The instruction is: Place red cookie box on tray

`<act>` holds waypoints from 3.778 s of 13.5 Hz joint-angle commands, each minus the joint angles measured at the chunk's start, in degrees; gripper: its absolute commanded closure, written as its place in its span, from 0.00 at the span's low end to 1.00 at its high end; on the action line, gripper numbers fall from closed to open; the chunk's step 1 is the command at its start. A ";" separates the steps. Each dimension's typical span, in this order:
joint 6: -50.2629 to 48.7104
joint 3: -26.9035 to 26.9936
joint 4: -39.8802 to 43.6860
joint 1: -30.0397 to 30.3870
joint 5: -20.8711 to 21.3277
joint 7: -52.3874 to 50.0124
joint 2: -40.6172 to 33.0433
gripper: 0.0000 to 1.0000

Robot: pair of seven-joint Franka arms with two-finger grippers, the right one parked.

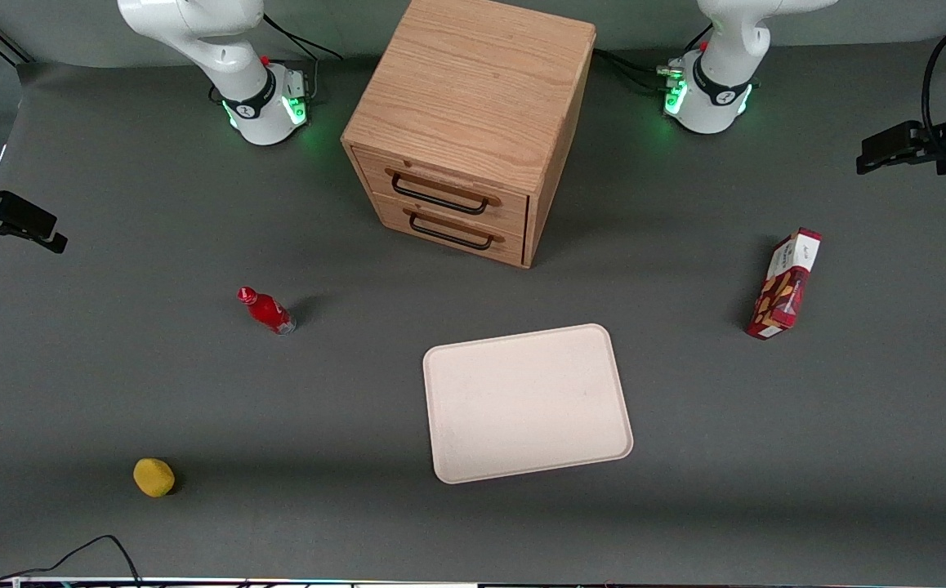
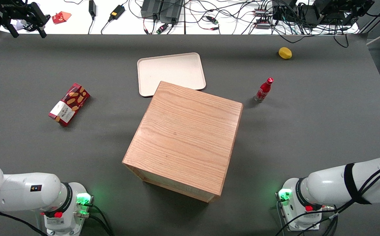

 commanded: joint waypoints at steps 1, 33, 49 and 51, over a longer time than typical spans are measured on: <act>-1.09 0.44 1.18 -0.20 0.57 -0.79 0.35 0.00; 21.32 -9.02 -5.43 -0.46 -1.45 -11.53 10.09 1.00; 50.54 -23.64 -9.19 -3.72 25.02 -41.52 33.42 0.00; 40.79 -22.42 -9.10 -1.17 13.82 -29.24 24.91 0.00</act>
